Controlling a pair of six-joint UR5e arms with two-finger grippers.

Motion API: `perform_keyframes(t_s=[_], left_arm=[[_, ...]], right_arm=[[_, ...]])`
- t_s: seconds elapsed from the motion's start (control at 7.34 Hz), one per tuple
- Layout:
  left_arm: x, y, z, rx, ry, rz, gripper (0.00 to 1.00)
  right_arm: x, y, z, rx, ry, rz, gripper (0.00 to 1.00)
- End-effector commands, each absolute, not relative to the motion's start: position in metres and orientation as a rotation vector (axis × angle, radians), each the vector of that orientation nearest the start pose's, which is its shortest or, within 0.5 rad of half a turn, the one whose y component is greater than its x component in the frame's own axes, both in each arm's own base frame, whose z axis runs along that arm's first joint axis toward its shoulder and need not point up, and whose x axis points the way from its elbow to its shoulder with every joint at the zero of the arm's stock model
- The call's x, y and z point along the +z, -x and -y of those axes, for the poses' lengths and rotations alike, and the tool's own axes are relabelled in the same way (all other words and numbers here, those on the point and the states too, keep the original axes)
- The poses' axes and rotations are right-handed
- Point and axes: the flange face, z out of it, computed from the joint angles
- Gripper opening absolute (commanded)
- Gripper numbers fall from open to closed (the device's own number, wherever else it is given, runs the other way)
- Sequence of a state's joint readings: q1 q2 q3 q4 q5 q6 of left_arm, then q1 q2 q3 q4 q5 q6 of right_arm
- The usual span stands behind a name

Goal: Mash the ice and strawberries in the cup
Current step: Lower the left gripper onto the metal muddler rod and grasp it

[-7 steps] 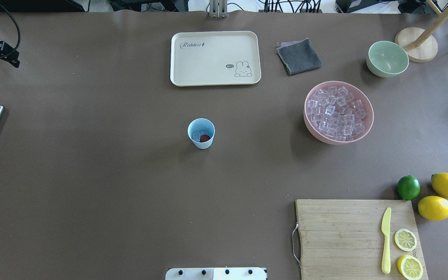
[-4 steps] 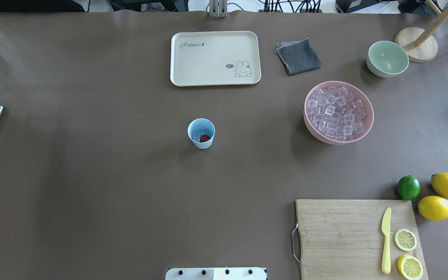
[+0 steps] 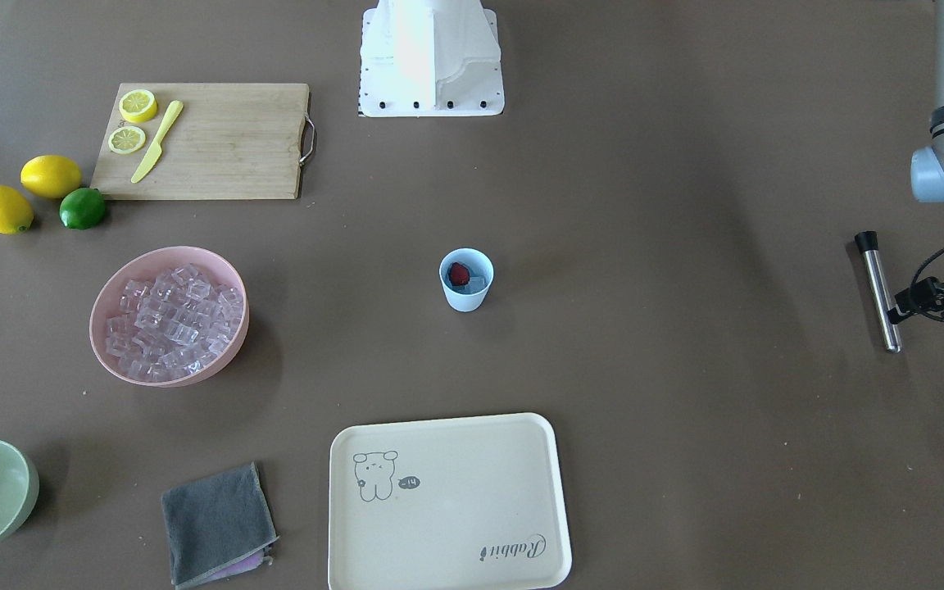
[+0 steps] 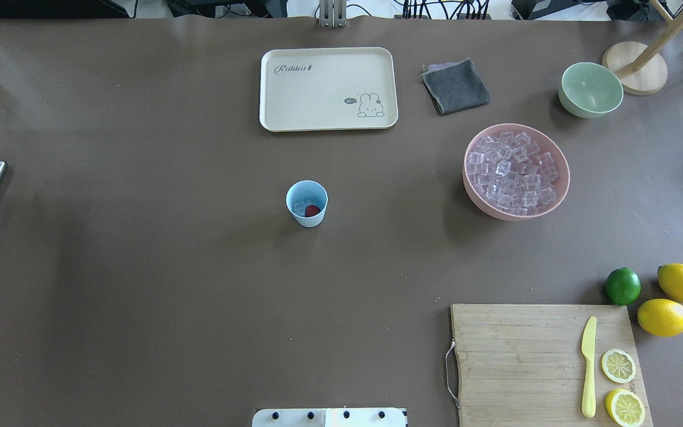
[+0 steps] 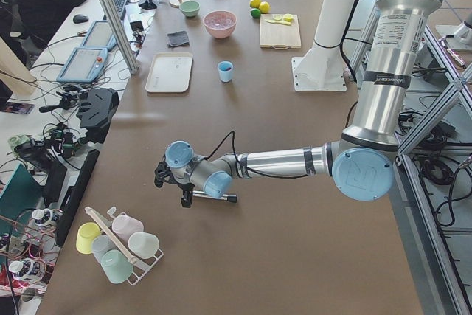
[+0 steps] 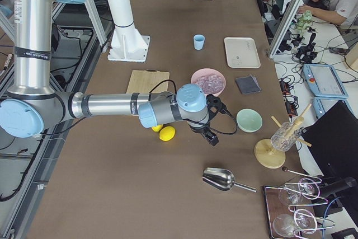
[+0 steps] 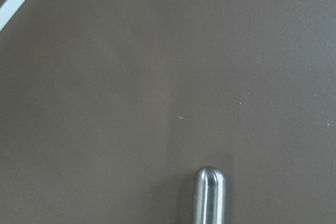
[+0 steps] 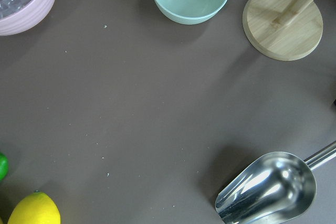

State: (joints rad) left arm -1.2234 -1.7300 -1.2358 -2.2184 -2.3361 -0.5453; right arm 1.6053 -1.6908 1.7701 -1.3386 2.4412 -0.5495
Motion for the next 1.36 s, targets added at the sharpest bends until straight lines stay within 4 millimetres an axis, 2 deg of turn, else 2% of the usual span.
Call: perform_keyframes(t_s=[0.0,0.14,0.41,0.68,0.82,0.95,1.09,1.23], left_arm=[[0.661,-0.158,0.558,0.005,-0.109,-0.861,0.98],[0.673,-0.183,0.549,0.039,-0.094,-0.831,0.98],[0.688,-0.182,0.537,0.037,-0.103,-0.793,0.98],[0.688,-0.182,0.536,0.041,-0.104,-0.793,0.95],[0.687,-0.182,0.536,0.040,-0.105,-0.794,0.57],[0.676,-0.183,0.537,0.038,-0.115,-0.810,0.07],[0.673,-0.183,0.538,0.043,-0.119,-0.814,0.00],[0.669,-0.184,0.541,0.044,-0.125,-0.819,0.00]], right_arm=[[0.581,-0.073,0.445,-0.614,-0.540,0.750,0.99],[0.581,-0.074,0.445,-0.614,-0.540,0.747,0.99],[0.580,-0.074,0.444,-0.615,-0.541,0.744,0.99],[0.581,-0.074,0.445,-0.615,-0.538,0.740,0.99],[0.582,-0.074,0.445,-0.614,-0.537,0.741,0.99],[0.583,-0.074,0.445,-0.614,-0.535,0.741,0.99],[0.585,-0.074,0.443,-0.612,-0.531,0.743,0.99],[0.586,-0.074,0.442,-0.611,-0.529,0.745,0.99]])
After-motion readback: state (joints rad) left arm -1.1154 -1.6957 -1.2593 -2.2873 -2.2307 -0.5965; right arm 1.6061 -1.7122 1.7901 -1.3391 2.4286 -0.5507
